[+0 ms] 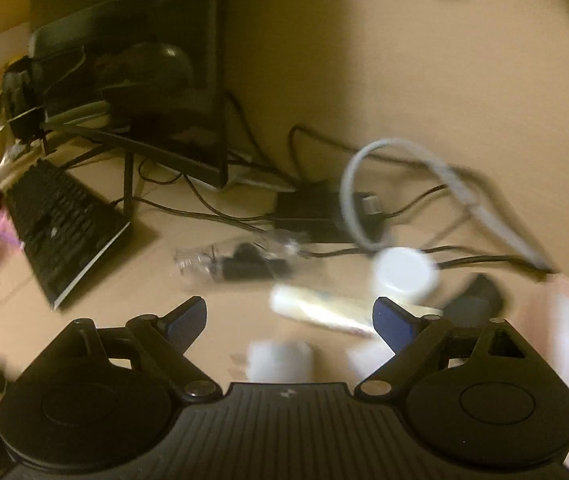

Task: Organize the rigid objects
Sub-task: 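Grasp the clear bag with black cable with the right gripper while the left holds the card reader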

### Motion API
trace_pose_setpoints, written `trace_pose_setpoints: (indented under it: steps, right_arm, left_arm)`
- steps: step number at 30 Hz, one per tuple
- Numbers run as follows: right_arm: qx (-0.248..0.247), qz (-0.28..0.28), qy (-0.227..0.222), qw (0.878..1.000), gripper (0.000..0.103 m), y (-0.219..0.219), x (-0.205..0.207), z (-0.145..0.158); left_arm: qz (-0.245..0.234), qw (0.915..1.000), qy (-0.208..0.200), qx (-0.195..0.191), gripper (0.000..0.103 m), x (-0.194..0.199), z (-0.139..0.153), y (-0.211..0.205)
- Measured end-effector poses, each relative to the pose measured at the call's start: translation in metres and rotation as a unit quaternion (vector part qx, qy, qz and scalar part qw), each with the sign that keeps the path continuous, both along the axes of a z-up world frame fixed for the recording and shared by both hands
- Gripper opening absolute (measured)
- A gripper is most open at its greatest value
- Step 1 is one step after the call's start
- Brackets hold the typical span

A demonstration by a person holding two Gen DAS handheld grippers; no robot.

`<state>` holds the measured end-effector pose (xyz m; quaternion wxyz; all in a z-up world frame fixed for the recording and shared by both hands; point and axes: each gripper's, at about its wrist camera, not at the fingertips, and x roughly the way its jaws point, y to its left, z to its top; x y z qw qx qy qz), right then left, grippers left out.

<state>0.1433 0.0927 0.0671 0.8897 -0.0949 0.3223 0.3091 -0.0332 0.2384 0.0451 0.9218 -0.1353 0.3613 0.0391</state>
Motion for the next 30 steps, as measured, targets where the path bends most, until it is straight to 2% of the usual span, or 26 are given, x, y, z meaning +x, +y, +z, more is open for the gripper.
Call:
trace_pose_setpoints:
  steps: [2,6,9,11,12,14,16,17,21,23,26,27,30]
  right_arm:
    - [0.006,-0.013,0.03,0.999,0.091,0.026,0.027,-0.012]
    - [0.011,-0.037,0.057,0.998,0.091,0.067,0.066,-0.031]
    - [-0.018,-0.025,0.047,0.998,0.091,0.092,0.074,-0.045]
    - [-0.037,-0.004,0.037,0.999,0.084,0.101,0.069,-0.05]
    - [-0.038,0.019,0.04,0.998,0.079,0.102,0.064,-0.052]
    - [-0.043,0.067,0.046,0.996,0.076,0.1,0.048,-0.054]
    - [-0.064,0.123,0.029,0.99,0.063,0.094,0.018,-0.056]
    - [-0.075,0.143,0.016,0.987,0.06,0.089,0.003,-0.057]
    - [-0.097,0.204,-0.02,0.974,0.057,0.056,-0.058,-0.064]
    - [-0.102,0.203,-0.043,0.973,0.058,0.032,-0.083,-0.066]
    - [-0.103,0.166,-0.092,0.976,0.066,-0.005,-0.114,-0.07]
    - [-0.1,0.153,-0.096,0.978,0.066,-0.016,-0.121,-0.069]
    - [-0.083,0.09,-0.067,0.99,0.066,-0.035,-0.124,-0.067]
  left_arm:
    - [0.01,0.9999,-0.002,-0.004,0.024,-0.009,0.002,0.001]
    - [0.039,0.9991,-0.008,-0.017,0.024,-0.03,0.008,0.005]
    - [0.054,0.9982,-0.004,-0.026,0.024,-0.041,0.01,0.009]
    - [0.06,0.9978,-0.002,-0.025,0.024,-0.048,0.012,0.01]
    - [0.064,0.9976,-0.005,-0.026,0.024,-0.052,0.014,0.012]
    - [0.073,0.9968,-0.01,-0.032,0.024,-0.056,0.015,0.015]
    - [0.078,0.9962,-0.012,-0.037,0.024,-0.059,0.016,0.017]
    - [0.079,0.996,-0.012,-0.038,0.024,-0.061,0.016,0.018]
    - [0.073,0.9965,-0.009,-0.039,0.024,-0.063,0.018,0.015]
    - [0.067,0.9968,-0.007,-0.043,0.024,-0.063,0.018,0.013]
    - [0.062,0.9969,-0.002,-0.049,0.024,-0.059,0.017,0.011]
    - [0.06,0.9969,0.001,-0.051,0.024,-0.057,0.016,0.01]
    - [0.053,0.9971,0.01,-0.053,0.024,-0.054,0.016,0.005]
